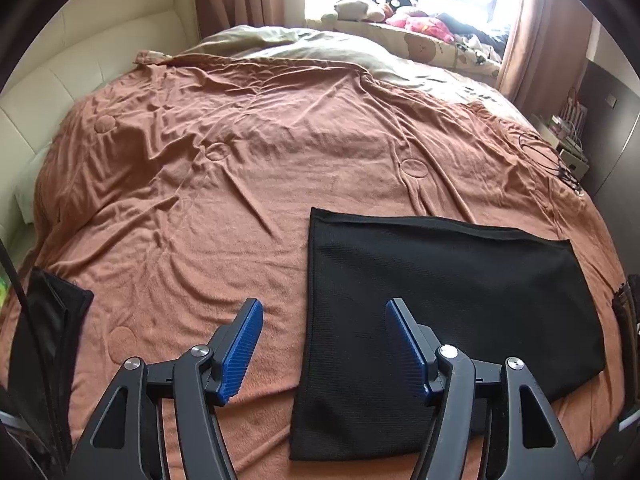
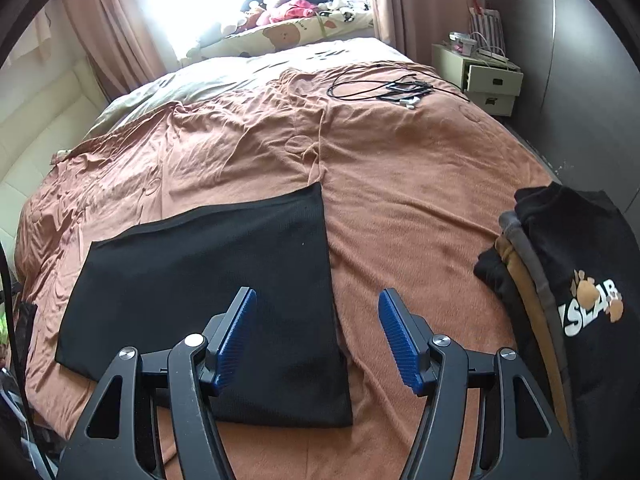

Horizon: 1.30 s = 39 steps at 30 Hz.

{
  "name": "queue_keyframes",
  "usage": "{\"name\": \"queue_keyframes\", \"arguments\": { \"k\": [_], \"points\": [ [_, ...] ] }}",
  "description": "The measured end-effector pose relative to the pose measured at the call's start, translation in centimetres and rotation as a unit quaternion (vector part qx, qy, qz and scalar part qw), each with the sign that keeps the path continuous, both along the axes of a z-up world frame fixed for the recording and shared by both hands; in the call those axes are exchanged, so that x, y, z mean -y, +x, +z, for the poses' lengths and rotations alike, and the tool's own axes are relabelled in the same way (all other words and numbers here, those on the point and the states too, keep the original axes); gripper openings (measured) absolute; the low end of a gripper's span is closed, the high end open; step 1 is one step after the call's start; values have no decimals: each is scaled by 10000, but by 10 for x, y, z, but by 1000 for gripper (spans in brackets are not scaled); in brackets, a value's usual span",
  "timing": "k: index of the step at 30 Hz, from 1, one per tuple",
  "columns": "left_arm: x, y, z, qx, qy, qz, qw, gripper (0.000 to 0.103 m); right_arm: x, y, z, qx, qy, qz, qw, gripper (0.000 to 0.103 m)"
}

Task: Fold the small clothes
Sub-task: 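Open both grippers and release the folded black shirt onto the bed, then move the left gripper to the folded shirt's corner and close on it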

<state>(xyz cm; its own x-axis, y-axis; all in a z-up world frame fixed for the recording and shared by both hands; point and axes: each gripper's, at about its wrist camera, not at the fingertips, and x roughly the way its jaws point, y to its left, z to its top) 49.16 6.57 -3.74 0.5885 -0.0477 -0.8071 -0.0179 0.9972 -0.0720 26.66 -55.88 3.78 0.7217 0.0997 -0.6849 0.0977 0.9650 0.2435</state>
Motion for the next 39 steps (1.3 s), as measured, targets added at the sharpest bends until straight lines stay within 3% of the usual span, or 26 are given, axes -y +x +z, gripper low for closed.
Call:
{"name": "queue_keyframes", "arguments": {
  "k": [11, 22, 26, 33, 36, 39],
  "points": [
    [6, -70, -10, 77, -301, 140, 9994, 70, 3, -53, -23, 44, 470, -21, 9989, 62],
    [-2, -116, -31, -93, -1007, 662, 9927, 70, 6, -83, -55, 107, 1153, -230, 9930, 62],
    [-8, -126, -40, -81, -1357, 898, 9866, 70, 9, -92, -69, 173, 1576, -221, 9871, 62],
    [-24, -142, -54, -75, -2077, 1335, 9690, 70, 6, -91, -92, 45, 1887, -339, 9814, 62],
    [-30, -144, -63, -114, -2124, 1502, 9655, 70, 10, -89, -101, 77, 2111, -477, 9763, 62],
    [-36, -142, -77, -207, -2208, 1625, 9615, 61, 9, -89, -109, 129, 2203, -567, 9737, 62]
  ]
}}
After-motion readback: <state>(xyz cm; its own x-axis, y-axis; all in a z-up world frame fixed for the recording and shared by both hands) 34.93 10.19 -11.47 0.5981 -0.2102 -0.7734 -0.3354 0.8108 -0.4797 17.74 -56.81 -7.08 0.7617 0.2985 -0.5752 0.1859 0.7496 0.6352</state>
